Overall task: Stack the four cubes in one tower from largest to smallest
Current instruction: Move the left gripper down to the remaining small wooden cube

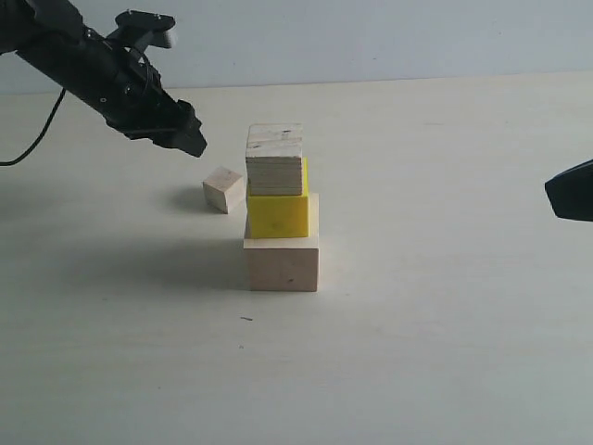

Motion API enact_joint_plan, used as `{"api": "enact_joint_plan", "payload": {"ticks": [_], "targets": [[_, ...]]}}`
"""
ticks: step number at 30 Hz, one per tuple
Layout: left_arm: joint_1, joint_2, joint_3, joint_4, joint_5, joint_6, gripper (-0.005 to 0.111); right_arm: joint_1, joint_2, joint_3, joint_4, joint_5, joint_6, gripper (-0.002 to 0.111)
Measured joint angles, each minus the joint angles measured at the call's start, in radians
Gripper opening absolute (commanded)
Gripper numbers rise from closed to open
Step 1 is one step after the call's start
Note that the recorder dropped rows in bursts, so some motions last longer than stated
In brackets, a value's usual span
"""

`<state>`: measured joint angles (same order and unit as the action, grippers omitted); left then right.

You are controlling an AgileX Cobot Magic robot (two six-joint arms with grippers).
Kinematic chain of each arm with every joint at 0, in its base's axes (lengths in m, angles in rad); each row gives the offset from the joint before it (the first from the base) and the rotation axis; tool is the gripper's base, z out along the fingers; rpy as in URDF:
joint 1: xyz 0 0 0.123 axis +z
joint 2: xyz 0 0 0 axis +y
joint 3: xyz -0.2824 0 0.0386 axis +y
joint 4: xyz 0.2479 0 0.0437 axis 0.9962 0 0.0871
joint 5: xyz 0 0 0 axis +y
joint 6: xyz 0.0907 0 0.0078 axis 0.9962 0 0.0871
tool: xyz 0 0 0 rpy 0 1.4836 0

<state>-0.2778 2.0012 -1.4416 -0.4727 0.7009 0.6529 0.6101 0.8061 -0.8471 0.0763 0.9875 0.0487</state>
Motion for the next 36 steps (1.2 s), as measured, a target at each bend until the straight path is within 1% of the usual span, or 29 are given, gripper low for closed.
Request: {"api": "enact_joint_plan", "payload": {"ticks": [8,14,21,36], "targets": [[0.0,0.009,0.0,-0.025,-0.001,0.0,0.063,0.0,0.0,0.0,0.0,0.0,0.0,0.0],[0.0,0.067,0.0,-0.091,-0.001,0.0,0.063,0.0,0.0,0.0,0.002,0.0,0.0,0.0],[0.0,0.106,0.0,-0.124,-0.006,0.0,0.063,0.0,0.0,0.0,0.002,0.0,0.002,0.0],[0.0,0.145,0.0,-0.128,-0.118,0.0,0.062,0.0,0.0,0.0,0.002,0.0,0.004,0.0]]}}
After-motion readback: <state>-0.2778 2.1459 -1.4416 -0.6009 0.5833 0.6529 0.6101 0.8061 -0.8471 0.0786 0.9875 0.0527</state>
